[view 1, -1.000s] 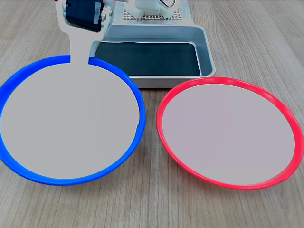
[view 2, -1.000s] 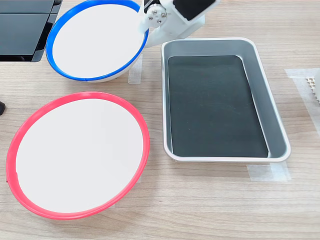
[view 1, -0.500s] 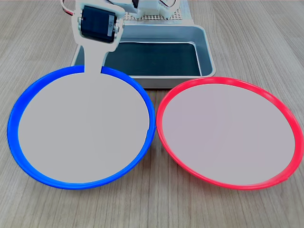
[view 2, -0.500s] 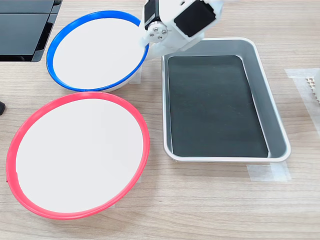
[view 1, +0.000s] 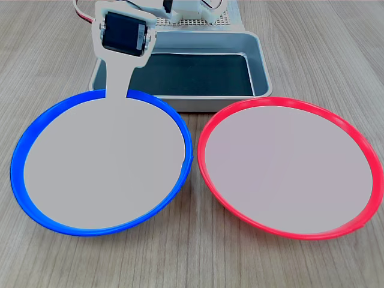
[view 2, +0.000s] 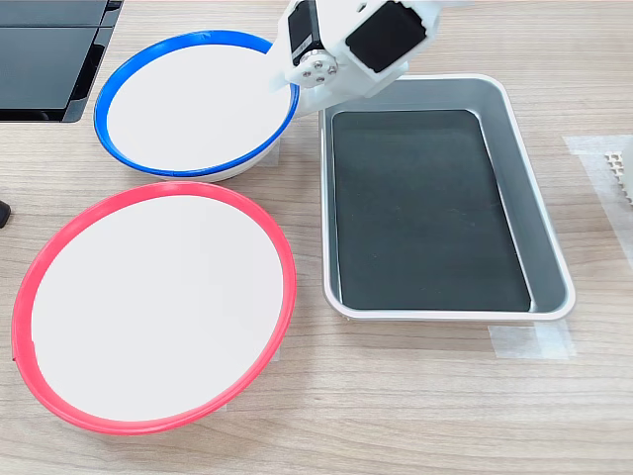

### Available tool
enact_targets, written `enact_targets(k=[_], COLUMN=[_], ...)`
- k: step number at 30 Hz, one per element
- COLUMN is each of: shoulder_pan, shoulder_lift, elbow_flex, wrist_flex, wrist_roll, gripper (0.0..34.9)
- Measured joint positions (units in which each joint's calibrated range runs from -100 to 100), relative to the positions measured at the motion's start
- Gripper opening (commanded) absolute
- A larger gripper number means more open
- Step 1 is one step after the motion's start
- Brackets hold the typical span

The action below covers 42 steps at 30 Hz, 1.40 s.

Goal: Lift the stacked dish and set it down on the table.

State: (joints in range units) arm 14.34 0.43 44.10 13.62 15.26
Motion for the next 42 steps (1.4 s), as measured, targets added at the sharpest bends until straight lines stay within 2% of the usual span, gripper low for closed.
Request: enact_targets(k=[8,14,17,18,19,20,22,25,29,33,37,42], shoulder_pan=[0.3,-1.2,-2.7,-3.7,-4.8,-5.9,-8.4,-12.3,-15.4,-15.8,-15.0,-11.9], shoulder_lift=[-8.2,-18.2,-23.9,-26.2,-28.0,-30.3,-34.6,-42.1,-56.5,-70.6,-80.1,-88.5], elbow_flex=[0.0,2.6,3.0,3.0,3.0,3.0,3.0,6.4,19.1,32.7,43.7,52.8], wrist_flex=[8.0,17.5,23.1,25.4,27.1,29.1,31.0,29.9,19.3,14.1,13.4,17.3], wrist_roll=[1.1,1.1,0.8,0.3,0.0,-0.8,-1.9,-4.8,-9.7,-11.5,-13.1,-14.1], gripper=[11.7,11.2,12.1,11.1,3.1,0.2,0.1,0.1,0.0,0.0,0.0,0.0])
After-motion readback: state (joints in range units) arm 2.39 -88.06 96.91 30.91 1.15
